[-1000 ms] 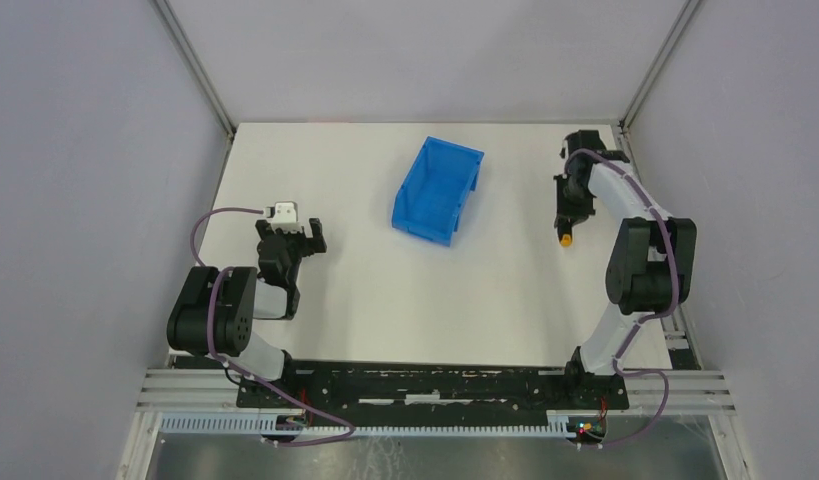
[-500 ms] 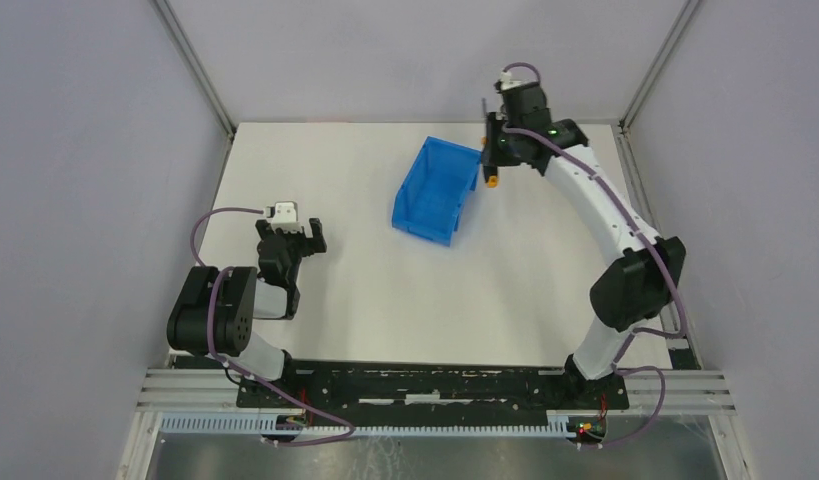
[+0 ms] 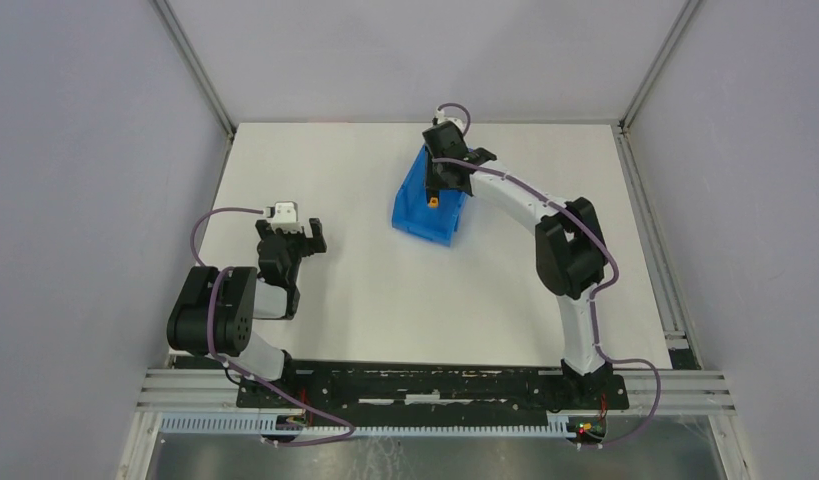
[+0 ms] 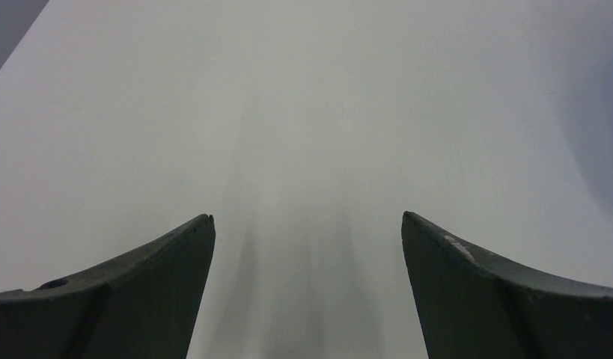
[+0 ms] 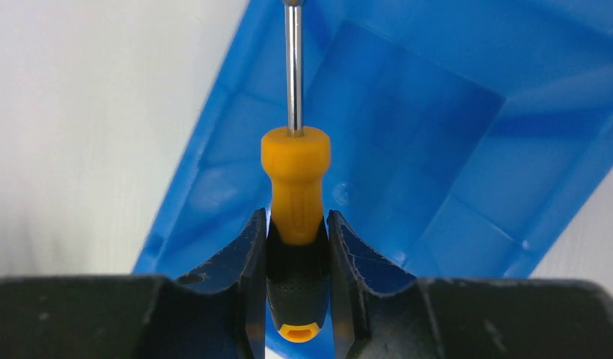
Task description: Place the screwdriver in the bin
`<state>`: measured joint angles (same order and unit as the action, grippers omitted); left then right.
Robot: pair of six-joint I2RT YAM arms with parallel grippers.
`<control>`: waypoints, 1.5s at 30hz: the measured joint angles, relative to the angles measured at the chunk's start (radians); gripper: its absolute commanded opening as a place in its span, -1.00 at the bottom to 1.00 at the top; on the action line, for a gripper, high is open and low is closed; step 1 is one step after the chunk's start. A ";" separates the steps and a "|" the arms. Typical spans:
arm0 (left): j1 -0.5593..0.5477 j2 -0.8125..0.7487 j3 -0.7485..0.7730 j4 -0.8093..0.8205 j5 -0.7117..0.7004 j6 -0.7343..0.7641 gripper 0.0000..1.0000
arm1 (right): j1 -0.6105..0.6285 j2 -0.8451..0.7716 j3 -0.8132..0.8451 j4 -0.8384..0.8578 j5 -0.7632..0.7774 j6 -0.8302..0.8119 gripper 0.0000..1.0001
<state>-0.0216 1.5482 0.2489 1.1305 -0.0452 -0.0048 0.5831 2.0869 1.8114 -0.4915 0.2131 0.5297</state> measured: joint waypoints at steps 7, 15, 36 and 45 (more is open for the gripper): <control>0.000 0.000 0.000 0.000 0.000 0.000 1.00 | 0.031 0.084 -0.084 0.051 0.060 0.051 -0.23; 0.000 0.000 0.000 0.000 0.000 0.000 1.00 | 0.042 0.101 -0.093 0.065 0.100 0.052 0.17; 0.000 0.000 0.000 0.000 0.000 0.000 1.00 | 0.048 -0.938 -0.673 0.294 0.210 -0.280 0.96; 0.000 0.000 0.000 0.000 0.000 0.000 1.00 | 0.046 -1.244 -1.414 0.484 0.334 -0.350 0.96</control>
<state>-0.0216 1.5482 0.2489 1.1301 -0.0452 -0.0048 0.6289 0.8425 0.3977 -0.0074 0.5472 0.1795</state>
